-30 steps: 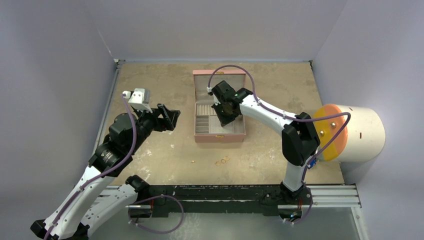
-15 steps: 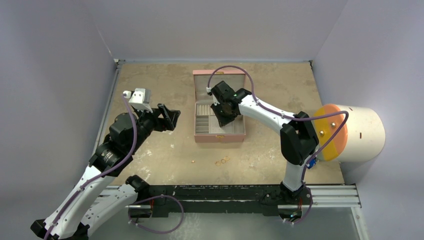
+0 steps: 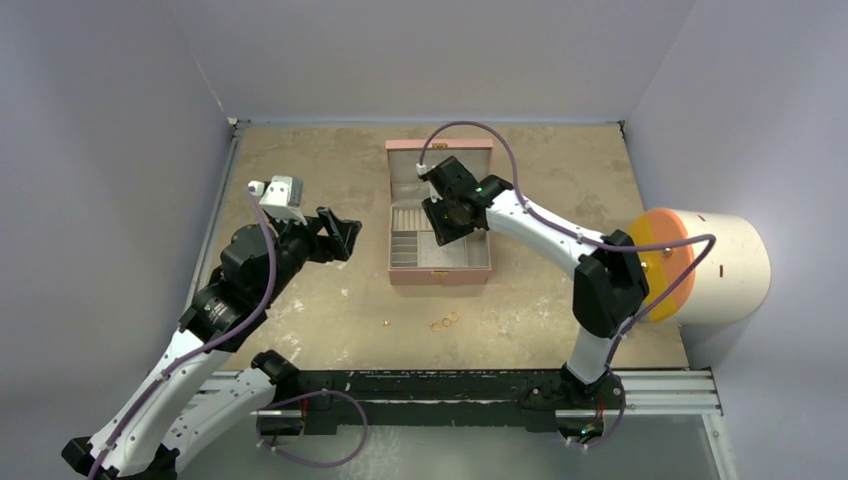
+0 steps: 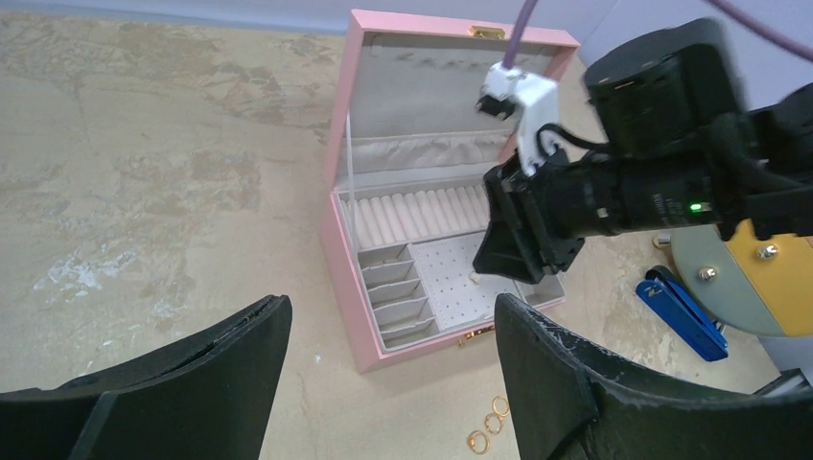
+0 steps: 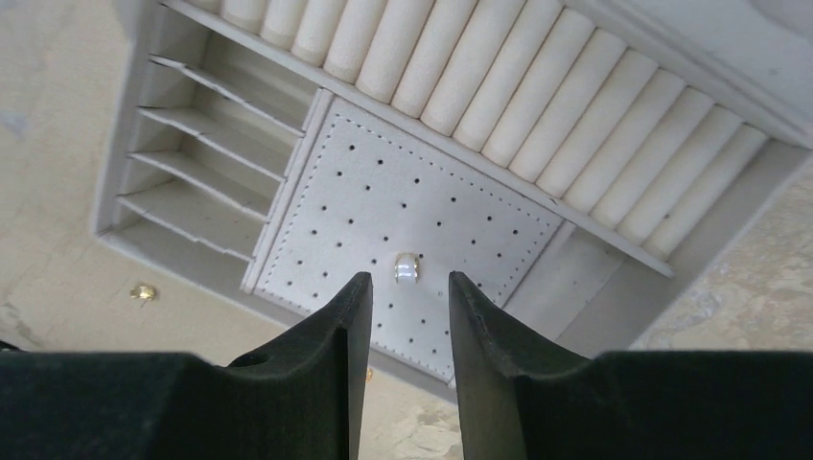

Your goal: Organize the mixed jewelry

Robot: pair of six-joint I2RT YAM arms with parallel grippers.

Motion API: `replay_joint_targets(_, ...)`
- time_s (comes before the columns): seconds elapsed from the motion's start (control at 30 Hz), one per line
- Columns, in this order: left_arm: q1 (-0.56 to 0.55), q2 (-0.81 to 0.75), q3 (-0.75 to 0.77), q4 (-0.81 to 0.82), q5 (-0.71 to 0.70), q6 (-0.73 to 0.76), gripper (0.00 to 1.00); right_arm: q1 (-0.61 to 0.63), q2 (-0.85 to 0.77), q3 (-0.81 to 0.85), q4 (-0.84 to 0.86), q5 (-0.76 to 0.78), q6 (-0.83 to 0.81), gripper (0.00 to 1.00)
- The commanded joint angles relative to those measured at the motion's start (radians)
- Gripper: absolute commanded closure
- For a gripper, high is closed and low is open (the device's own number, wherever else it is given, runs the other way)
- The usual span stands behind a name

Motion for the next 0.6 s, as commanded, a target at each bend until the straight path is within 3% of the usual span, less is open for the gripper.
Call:
replay_joint_targets(0.0, -0.001, 0.016, -0.004, 0.002, -0.003, -0.017, 0.23, 0.002, -0.146, -0.02, 0.057, 0.021, 0.013, 0.62)
replay_joint_targets(0.17, -0.001, 0.069, -0.023, -0.059, 0.009, -0.088, 0.23, 0.025, -0.288, -0.136, 0.154, 0.003, -0.013, 0.62)
replay_joint_targets(0.4, -0.002, 0.195, -0.088, -0.117, 0.153, -0.19, 0.28, 0.027, -0.461, -0.317, 0.281, 0.003, -0.006, 0.63)
replay_joint_targets(0.57, -0.029, 0.233, -0.131, -0.109, 0.214, -0.234, 0.31, 0.026, -0.561, -0.43, 0.368, -0.083, -0.033, 0.63)
